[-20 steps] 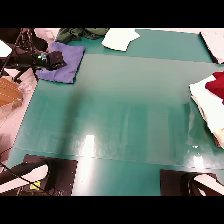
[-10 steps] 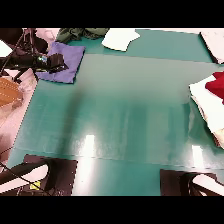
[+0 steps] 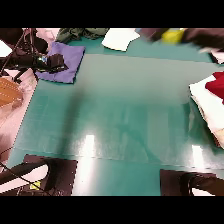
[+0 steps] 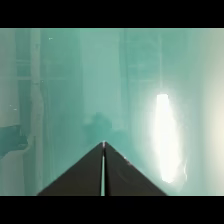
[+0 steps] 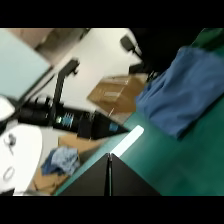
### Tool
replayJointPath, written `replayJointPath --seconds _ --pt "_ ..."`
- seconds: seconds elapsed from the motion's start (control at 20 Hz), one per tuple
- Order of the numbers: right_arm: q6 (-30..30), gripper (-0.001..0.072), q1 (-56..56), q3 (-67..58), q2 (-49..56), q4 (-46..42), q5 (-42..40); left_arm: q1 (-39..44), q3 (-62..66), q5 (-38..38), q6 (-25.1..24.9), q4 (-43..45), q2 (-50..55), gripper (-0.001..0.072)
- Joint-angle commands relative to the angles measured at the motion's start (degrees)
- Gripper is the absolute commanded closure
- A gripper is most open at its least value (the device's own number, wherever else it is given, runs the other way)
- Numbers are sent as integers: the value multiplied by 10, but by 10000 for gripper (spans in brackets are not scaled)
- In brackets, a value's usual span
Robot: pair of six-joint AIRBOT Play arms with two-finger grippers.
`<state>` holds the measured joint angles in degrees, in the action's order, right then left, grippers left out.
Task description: Fold the shirts.
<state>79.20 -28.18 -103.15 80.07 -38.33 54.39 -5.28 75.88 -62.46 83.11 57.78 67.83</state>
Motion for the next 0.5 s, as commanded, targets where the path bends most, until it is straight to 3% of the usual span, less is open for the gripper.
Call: replayJointPath --seconds 0.0,0.45 --pt "-44 693 -108 27 20 -30 10 0 0 1 0 0 0 675" --pt "-43 693 -111 -22 19 -36 9 0 0 34 0 0 0 675"
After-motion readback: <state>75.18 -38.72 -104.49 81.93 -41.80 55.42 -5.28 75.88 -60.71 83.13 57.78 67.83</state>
